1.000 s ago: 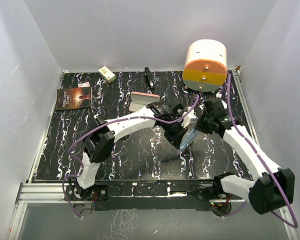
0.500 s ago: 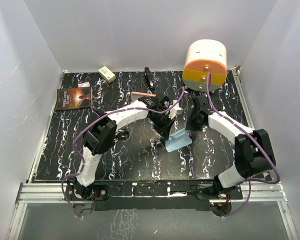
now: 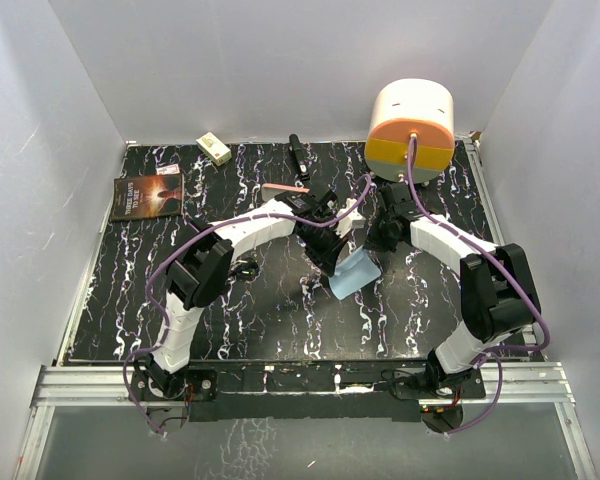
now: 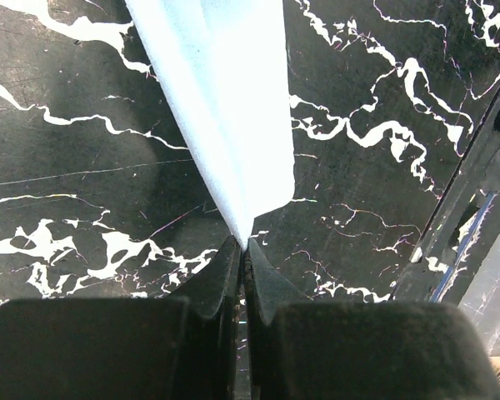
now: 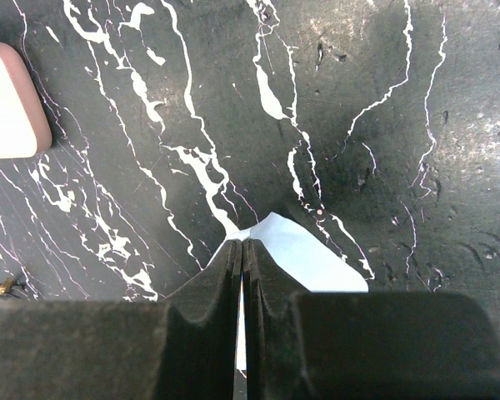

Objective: Organize the sunglasses
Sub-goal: Fold the glasses cleaning cloth at the center of the board.

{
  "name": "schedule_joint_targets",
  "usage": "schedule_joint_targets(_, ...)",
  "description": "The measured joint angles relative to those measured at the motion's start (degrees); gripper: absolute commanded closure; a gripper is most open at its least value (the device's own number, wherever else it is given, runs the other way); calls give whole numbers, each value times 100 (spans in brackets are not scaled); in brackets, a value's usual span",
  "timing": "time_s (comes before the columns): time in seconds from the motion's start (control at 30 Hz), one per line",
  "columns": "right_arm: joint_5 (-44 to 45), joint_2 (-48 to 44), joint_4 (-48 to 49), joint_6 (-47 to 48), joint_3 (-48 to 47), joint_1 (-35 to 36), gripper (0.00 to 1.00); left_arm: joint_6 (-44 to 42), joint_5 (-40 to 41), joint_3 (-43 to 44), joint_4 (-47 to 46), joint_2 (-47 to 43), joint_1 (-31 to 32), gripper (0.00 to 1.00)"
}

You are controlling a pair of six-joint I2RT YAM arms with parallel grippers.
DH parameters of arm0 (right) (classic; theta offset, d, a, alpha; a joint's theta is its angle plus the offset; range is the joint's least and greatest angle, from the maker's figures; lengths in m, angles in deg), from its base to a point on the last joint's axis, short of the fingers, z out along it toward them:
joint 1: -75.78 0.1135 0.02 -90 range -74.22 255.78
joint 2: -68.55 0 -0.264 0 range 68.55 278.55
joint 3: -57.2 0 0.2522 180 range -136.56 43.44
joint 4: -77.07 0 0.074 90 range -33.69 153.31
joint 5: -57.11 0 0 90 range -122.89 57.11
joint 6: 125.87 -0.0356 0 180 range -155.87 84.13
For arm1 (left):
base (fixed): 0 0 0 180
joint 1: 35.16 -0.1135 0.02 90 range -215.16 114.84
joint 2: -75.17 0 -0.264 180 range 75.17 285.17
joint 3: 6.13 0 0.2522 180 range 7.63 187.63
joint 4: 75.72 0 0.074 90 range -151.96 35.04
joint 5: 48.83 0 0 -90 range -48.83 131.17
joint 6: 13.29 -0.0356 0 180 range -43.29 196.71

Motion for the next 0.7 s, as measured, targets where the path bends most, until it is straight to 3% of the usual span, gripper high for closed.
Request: schedule_joint_targets(0.7, -24, -304, -66, 138, 267, 0, 92, 177, -208, -44, 61, 0, 146, 100)
